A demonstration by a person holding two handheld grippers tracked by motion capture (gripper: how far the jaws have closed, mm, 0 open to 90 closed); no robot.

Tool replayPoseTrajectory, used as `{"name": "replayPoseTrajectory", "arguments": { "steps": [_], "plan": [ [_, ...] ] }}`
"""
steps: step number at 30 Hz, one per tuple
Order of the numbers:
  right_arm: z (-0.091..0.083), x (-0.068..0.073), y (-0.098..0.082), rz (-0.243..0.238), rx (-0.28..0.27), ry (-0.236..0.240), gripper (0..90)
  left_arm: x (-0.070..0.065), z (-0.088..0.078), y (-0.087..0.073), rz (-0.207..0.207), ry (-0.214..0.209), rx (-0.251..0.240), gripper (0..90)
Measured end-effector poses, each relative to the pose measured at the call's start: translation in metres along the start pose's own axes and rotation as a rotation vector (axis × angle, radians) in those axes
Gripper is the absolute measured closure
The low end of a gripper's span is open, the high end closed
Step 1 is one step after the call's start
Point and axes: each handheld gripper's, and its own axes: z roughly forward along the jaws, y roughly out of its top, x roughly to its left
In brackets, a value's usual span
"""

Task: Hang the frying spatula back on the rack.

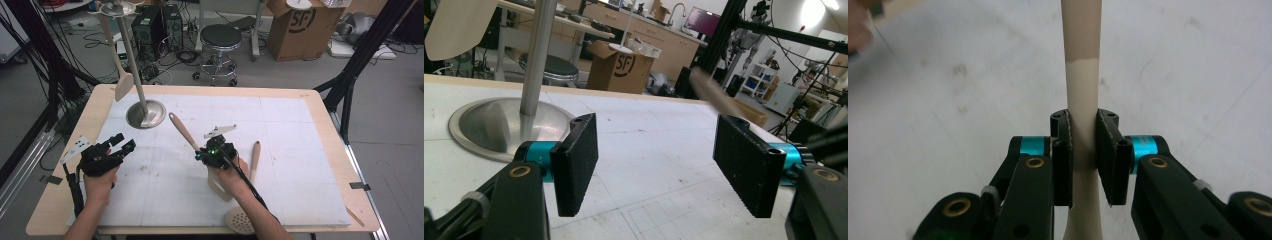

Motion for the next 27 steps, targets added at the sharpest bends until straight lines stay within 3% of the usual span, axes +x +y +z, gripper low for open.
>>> {"name": "replayPoseTrajectory", "arguments": {
  "steps": [5,7,11,15,17,20,27],
  "plan": [
    [-0.015,-0.011,0.015,0.034,-0.133,0.041,78.8,0.0,0.0,0.0,0.0,0.0,0.0,34.9],
    [-0.021,-0.015,0.018,0.042,-0.164,0.037,78.8,0.0,0.0,0.0,0.002,-0.003,0.004,34.9],
    [-0.034,-0.017,0.037,0.021,-0.196,0.036,78.7,0.0,0.0,0.0,-0.002,-0.003,0.003,34.9],
    [-0.044,-0.016,0.065,0.005,-0.246,0.07,78.7,-0.001,0.0,0.0,0.0,-0.004,0.003,34.9],
    [-0.046,-0.02,0.076,0.017,-0.269,0.104,78.7,-0.001,0.0,-0.001,0.0,-0.004,0.004,34.9],
    [-0.047,-0.024,0.09,0.02,-0.286,0.115,78.7,-0.001,0.001,-0.001,-0.001,-0.005,0.004,34.9],
    [-0.045,-0.023,0.114,-0.013,-0.322,0.153,78.7,-0.001,0.0,-0.001,-0.005,-0.007,0.003,34.9]
  ]
}}
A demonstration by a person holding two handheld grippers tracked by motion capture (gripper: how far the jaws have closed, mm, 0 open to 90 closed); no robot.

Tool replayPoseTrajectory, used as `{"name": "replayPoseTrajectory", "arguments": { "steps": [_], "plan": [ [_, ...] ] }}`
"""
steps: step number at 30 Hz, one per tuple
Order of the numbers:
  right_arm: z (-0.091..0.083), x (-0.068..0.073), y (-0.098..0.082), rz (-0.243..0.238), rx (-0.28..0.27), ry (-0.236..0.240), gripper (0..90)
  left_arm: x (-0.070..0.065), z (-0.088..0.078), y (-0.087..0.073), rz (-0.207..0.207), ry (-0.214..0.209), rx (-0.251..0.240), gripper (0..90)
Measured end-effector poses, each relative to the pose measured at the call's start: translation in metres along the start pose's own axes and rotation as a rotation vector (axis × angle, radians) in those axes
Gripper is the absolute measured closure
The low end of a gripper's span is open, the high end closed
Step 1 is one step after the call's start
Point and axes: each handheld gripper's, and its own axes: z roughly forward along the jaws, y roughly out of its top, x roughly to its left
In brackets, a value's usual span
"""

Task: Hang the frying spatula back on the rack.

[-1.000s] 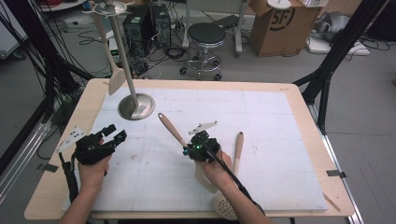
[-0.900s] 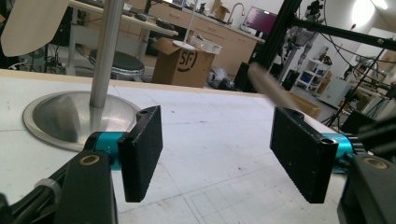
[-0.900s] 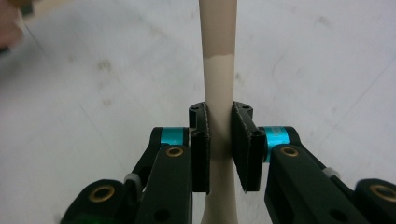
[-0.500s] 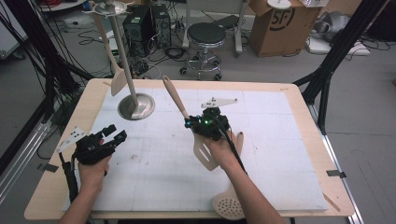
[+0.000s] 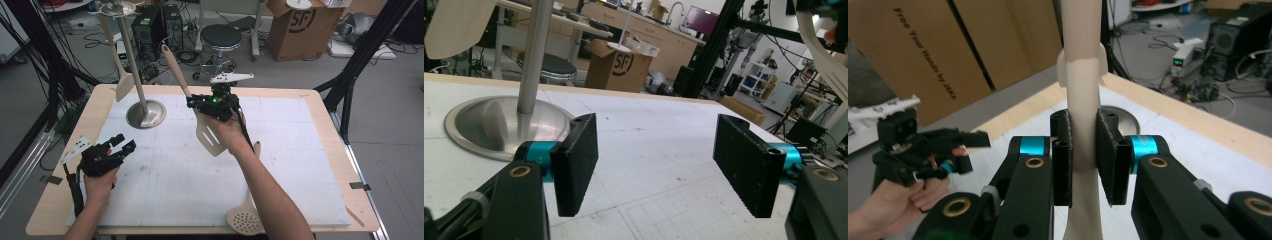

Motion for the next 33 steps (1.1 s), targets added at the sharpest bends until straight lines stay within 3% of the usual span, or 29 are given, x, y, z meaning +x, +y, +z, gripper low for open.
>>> {"name": "replayPoseTrajectory", "arguments": {
  "steps": [12,20,29,33],
  "plan": [
    [0.024,-0.004,0.041,-0.021,-0.053,0.068,78.7,0.001,0.001,-0.001,-0.002,-0.01,0.004,34.9],
    [0.039,-0.003,0.065,-0.001,-0.074,0.112,78.7,-0.002,0.0,0.0,-0.002,-0.023,0.002,34.9],
    [0.047,-0.006,0.07,0.03,-0.083,0.135,78.6,-0.001,-0.003,-0.001,-0.011,-0.02,-0.004,34.9],
    [0.046,-0.005,0.071,0.021,-0.092,0.137,78.6,0.0,-0.003,-0.001,-0.01,-0.021,-0.004,34.9]
  ]
}}
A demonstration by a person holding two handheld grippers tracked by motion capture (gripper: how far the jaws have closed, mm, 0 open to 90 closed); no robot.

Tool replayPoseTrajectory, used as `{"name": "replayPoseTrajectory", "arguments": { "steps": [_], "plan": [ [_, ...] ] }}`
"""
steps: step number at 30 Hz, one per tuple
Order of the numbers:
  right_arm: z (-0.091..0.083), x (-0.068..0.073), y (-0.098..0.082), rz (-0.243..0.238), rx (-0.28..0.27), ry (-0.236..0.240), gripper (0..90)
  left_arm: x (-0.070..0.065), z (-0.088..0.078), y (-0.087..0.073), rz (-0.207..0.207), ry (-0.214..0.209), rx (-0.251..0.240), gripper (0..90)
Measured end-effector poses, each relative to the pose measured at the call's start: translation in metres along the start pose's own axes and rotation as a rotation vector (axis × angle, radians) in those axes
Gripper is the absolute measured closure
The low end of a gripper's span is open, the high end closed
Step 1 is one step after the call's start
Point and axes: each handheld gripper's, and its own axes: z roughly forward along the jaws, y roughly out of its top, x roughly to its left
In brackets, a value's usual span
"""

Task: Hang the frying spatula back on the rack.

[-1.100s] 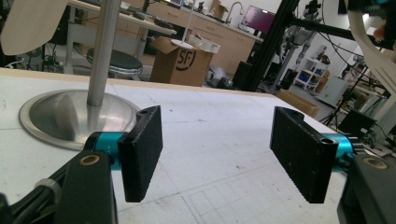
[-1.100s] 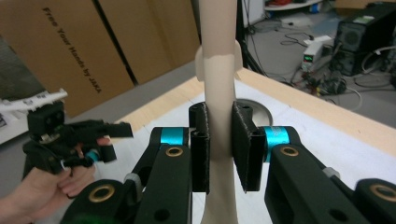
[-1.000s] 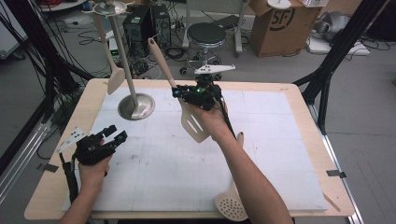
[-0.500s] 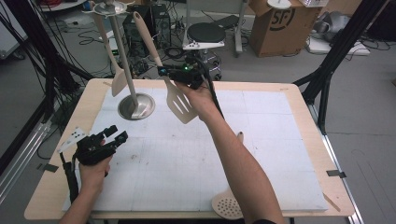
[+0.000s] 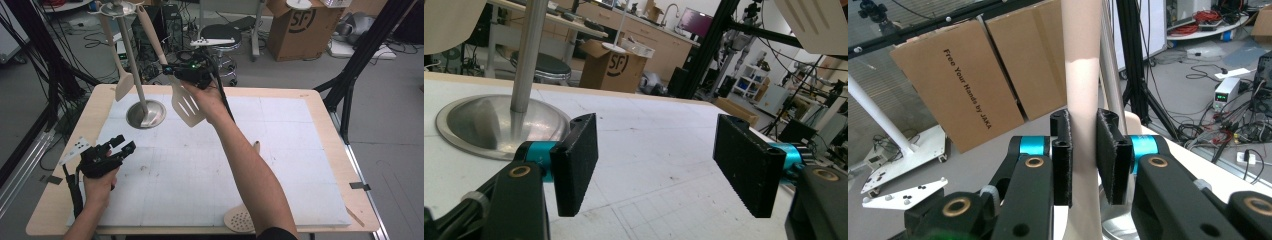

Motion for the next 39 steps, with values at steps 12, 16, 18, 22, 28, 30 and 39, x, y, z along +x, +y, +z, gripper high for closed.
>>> {"name": "replayPoseTrajectory", "arguments": {
  "steps": [12,16,18,22,28,30,39],
  "plan": [
    [0.011,-0.008,-0.007,0.032,0.037,0.016,78.6,-0.003,0.0,0.0,0.004,-0.01,0.0,35.0],
    [0.018,-0.008,-0.01,0.051,0.038,0.049,78.6,-0.003,0.0,0.0,0.003,-0.008,0.001,35.0],
    [0.022,-0.009,-0.012,0.042,0.049,0.063,78.6,-0.002,0.0,0.0,0.002,-0.007,0.001,35.0],
    [0.027,-0.007,-0.015,0.043,0.073,0.095,78.6,-0.002,0.0,0.0,0.001,-0.006,0.001,35.0],
    [0.032,0.0,-0.014,0.009,0.061,0.064,78.5,-0.002,-0.001,0.0,0.005,-0.005,0.001,35.0],
    [0.034,0.001,-0.012,0.004,0.07,0.047,78.4,-0.002,-0.001,0.0,0.005,-0.006,0.001,35.1],
    [0.046,0.0,-0.011,0.023,0.082,0.038,76.6,-0.001,-0.004,0.0,-0.002,-0.004,-0.005,35.0]
  ]
}}
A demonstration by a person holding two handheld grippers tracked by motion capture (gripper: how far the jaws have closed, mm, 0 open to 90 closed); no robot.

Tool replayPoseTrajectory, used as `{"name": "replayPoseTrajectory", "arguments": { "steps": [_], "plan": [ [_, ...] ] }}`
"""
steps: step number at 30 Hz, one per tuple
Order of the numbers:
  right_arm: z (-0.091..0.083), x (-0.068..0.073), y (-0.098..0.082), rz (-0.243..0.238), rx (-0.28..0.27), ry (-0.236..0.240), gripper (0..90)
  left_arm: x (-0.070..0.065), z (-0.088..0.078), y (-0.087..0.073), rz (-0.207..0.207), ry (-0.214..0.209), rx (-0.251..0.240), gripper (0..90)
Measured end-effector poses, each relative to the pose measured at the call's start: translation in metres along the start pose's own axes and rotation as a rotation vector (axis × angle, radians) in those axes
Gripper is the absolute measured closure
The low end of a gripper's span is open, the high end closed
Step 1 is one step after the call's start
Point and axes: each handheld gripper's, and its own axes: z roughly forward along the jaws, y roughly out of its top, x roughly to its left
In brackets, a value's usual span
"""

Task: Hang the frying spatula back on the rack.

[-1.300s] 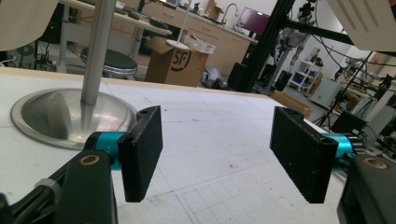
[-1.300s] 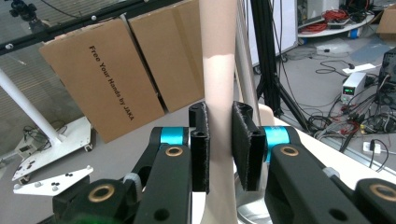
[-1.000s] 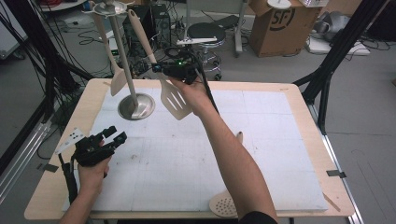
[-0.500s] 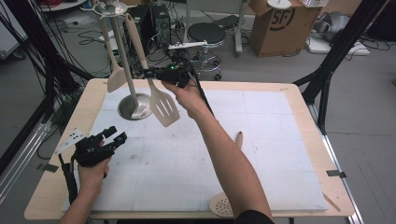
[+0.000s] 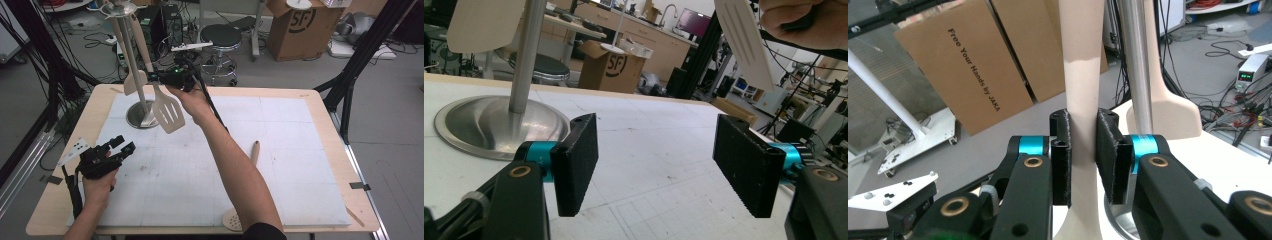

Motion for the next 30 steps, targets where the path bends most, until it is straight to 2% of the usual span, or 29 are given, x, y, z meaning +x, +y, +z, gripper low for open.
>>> {"name": "replayPoseTrajectory", "arguments": {
  "steps": [3,6,9,12,19,22,27,30],
  "plan": [
    [0.0,-0.002,0.0,0.023,-0.013,-0.024,63.7,0.0,-0.001,0.0,0.001,0.0,0.001,35.1],
    [-0.008,-0.003,0.002,0.037,-0.079,-0.075,56.1,0.0,-0.002,0.0,0.002,-0.001,0.002,35.1],
    [-0.018,-0.003,0.007,0.035,-0.18,-0.096,58.2,0.0,-0.001,0.0,0.0,0.002,0.0,35.1],
    [-0.027,0.0,0.014,0.009,-0.256,-0.095,59.8,0.0,-0.001,0.0,0.001,0.004,0.003,35.0],
    [-0.041,0.005,0.031,-0.01,-0.391,-0.108,65.6,0.001,-0.002,0.0,0.0,0.009,0.002,35.1],
    [-0.047,0.008,0.034,-0.019,-0.422,-0.136,65.9,0.001,-0.002,0.0,0.0,0.007,-0.001,35.0],
    [-0.06,0.011,0.031,-0.043,-0.431,-0.158,65.9,0.001,0.0,-0.001,-0.002,0.001,0.001,35.0],
    [-0.07,0.011,0.03,-0.039,-0.44,-0.168,65.9,0.0,0.001,-0.001,0.003,-0.004,0.003,35.0]
  ]
}}
